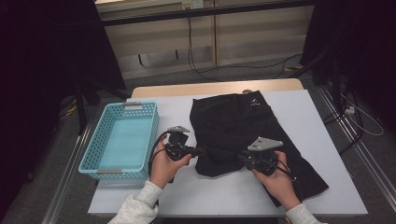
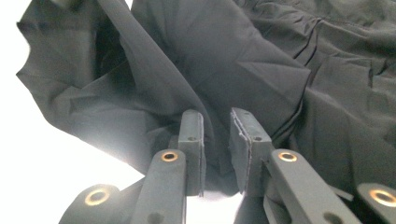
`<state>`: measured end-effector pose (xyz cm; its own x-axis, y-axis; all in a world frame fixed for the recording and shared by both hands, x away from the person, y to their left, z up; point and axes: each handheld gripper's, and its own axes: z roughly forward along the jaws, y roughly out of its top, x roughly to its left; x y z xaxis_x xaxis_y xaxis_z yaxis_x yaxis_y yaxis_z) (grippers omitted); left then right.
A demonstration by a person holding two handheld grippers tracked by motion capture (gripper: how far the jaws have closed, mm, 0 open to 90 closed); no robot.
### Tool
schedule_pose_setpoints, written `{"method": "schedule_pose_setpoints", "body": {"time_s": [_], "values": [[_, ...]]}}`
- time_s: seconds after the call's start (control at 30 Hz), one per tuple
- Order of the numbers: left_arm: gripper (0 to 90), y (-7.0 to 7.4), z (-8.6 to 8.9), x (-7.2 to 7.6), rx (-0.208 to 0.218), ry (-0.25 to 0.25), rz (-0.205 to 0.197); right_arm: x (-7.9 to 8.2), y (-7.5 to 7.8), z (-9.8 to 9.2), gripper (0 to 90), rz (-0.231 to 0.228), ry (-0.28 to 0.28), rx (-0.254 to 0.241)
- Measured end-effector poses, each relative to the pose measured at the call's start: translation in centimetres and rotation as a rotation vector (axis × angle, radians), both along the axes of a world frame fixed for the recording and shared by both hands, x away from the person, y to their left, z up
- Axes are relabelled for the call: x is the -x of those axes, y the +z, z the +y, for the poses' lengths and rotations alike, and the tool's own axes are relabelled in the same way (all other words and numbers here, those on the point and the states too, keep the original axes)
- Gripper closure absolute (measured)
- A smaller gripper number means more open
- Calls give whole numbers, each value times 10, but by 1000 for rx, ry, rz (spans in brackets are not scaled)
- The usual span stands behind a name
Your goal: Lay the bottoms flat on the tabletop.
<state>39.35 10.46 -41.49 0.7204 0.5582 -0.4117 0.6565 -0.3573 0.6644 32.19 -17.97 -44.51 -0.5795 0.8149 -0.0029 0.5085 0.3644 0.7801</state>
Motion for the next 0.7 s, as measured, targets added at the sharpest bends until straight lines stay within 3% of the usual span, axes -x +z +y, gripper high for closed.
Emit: {"method": "schedule_pose_setpoints", "body": {"time_s": [0.2, 0.33, 0.43, 0.57, 0.63, 0.7], "values": [[899, -4, 2, 5, 4, 18, 10, 17, 3, 5, 747, -14, 12, 3], [899, -7, 1, 4, 8, 35, 15, 27, 5, 12, 774, 0, 56, -33], [899, -9, 0, 1, 15, 53, 19, 30, 6, 17, 791, -21, 61, 2], [900, -10, 2, 1, 22, 53, 28, 26, 1, 18, 814, -4, 60, 26], [899, -12, 5, 0, 24, 65, 34, 21, -2, 16, 887, 7, 59, 30], [900, -14, 8, -1, 19, 74, 41, 13, -6, 14, 900, 16, 61, 47]]}}
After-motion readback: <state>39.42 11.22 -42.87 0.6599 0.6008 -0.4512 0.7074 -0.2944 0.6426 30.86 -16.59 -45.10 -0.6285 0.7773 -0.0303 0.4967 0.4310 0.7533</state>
